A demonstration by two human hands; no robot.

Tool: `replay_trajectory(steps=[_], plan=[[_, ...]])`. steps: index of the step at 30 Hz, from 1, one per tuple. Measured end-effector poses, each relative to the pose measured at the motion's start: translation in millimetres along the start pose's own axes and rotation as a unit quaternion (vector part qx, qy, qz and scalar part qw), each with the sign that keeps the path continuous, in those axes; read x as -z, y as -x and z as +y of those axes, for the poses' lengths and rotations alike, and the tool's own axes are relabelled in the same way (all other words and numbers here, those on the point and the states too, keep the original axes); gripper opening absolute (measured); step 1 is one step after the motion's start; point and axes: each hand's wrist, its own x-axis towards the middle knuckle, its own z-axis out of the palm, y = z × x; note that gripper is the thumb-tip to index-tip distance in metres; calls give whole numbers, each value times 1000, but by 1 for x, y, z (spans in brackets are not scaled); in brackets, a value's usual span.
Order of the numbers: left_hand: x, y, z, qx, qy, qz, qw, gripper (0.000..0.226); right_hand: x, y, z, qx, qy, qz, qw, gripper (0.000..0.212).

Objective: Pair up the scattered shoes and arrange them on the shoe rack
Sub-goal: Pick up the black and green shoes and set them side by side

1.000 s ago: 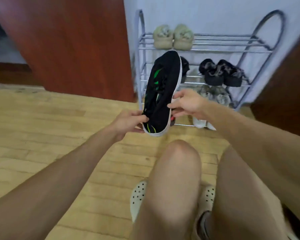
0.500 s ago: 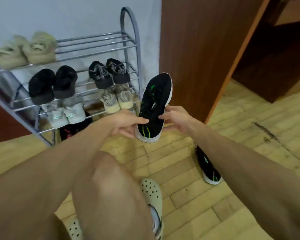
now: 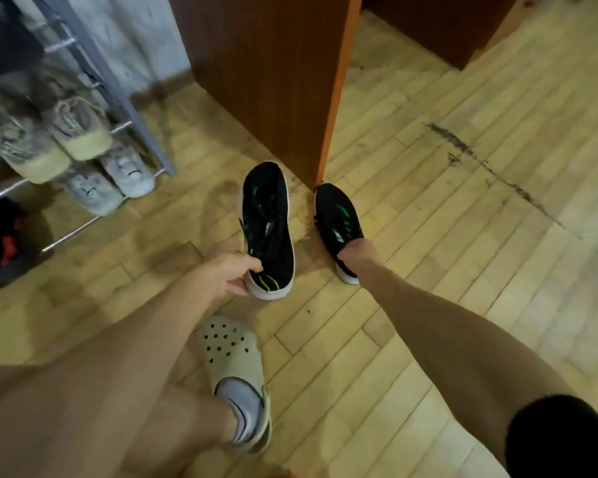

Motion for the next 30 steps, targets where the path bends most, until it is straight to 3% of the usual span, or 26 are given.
replay_trajectory(steps=[3, 7, 10, 13, 16, 19, 21, 22, 24, 26, 28, 30], plan=[[-5, -16, -13, 24, 34, 1, 999, 33, -8, -25, 25, 0, 88, 51, 995, 43], [-3, -26, -22, 71, 114, -26, 991, 15, -36, -45, 40, 35, 176, 11, 984, 56], [0, -35, -25, 74, 144, -23, 987, 27, -52, -51, 55, 69, 208, 101, 970, 46], [-1, -35, -29, 75, 156, -21, 985, 14, -55, -49, 69, 120, 221, 140, 958, 36], [-2, -30, -33, 77, 157, -15, 984, 22, -52, -30, 77, 153, 206, 82, 963, 37], [-2, -22, -32, 72, 150, -12, 986, 31, -59, 0, 87, 178, 245, -71, 950, 42], [-3, -18, -35, 69, 137, -10, 988, 31, -63, 12, 95, 159, 213, -169, 949, 45], [-4, -16, -37, 69, 130, -9, 989, 31, -62, 14, 97, 136, 165, -174, 961, 45], [-5, -12, -41, 70, 114, -7, 991, 30, -58, 13, 103, 93, 84, -95, 988, 43], [-4, -8, -45, 74, 105, -1, 992, 30, -57, 13, 109, 47, 87, -35, 994, 47], [-2, -7, -49, 78, 95, 4, 992, 27, -64, 18, 118, -13, 120, -60, 991, 56], [3, -8, -54, 81, 87, 12, 993, 33, -75, 26, 124, -91, 55, -115, 988, 53]])
